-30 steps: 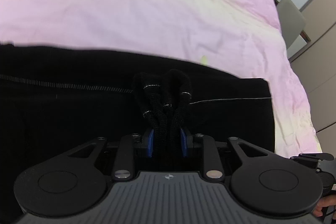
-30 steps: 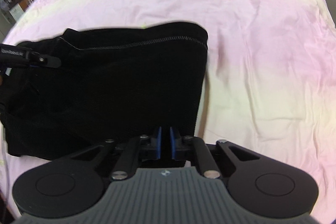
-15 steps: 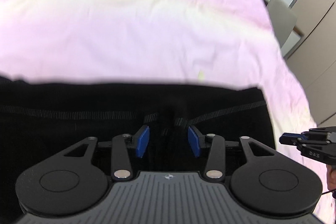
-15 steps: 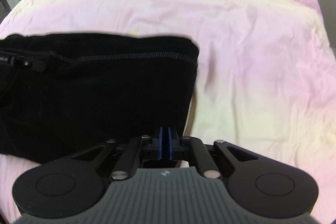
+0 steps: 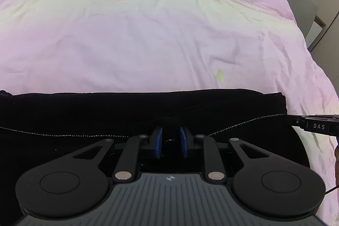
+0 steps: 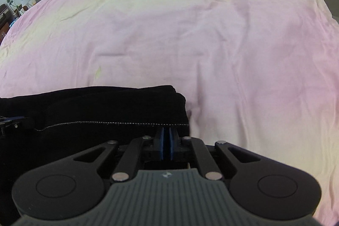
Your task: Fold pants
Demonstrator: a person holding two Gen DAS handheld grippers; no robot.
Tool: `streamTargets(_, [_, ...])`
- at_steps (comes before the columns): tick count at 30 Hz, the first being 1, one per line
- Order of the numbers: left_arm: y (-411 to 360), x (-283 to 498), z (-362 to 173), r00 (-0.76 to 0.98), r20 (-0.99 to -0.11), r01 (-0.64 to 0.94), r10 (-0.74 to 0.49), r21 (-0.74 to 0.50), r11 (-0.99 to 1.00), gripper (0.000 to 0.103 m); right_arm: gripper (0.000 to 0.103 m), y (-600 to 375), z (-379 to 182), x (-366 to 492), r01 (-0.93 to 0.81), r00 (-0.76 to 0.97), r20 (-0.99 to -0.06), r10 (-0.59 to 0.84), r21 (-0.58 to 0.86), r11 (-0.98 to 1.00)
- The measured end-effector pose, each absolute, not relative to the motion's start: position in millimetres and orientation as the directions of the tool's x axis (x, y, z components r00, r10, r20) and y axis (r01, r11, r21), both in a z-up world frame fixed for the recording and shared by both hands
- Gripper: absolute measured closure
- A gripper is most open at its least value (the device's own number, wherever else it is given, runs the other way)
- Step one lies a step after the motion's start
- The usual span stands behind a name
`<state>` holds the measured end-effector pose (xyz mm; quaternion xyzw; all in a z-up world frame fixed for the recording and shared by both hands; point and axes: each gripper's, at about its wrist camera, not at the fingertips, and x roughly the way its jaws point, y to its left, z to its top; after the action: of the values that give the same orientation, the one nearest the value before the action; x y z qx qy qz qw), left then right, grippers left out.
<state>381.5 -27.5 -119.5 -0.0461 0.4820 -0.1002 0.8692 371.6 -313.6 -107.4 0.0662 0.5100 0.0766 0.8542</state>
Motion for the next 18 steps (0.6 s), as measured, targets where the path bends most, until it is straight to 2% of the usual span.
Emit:
streamTargets(4, [-35.1, 371.6, -102.7, 0.526, -0.826, 0.165, -0.201, -0.133, 0.977, 0.076, 0.101, -310.0, -87.6, 355.4, -0.110, 0.502, -0.849, 0.163, 0.124, 0.986])
streamTargets(5, [-37.6, 366.3, -97.8, 0.533, -0.821, 0.180, -0.205, -0.127, 0.975, 0.076, 0.098, -309.8, -80.4, 344.9, -0.120, 0.515, -0.841, 0.166, 0.120, 0.985])
streamTargets(10, [-54.0, 323.6, -73.5, 0.540, -0.799, 0.287, -0.265, -0.121, 0.950, 0.076, 0.098, -314.7, -63.0, 282.5, -0.145, 0.527, -0.823, 0.211, 0.158, 0.977])
streamTargets(15, [-57.0, 302.6, -88.5, 0.521, -0.838, 0.256, -0.162, -0.027, 0.966, 0.076, 0.098, -311.3, -73.2, 232.2, -0.113, 0.516, -0.829, 0.215, 0.182, 0.977])
streamTargets(18, [-45.5, 301.8, -103.4, 0.490, -0.859, 0.198, -0.149, -0.057, 0.978, 0.075, 0.097, -303.0, -82.3, 213.9, -0.119, 0.533, -0.824, 0.194, 0.154, 0.981])
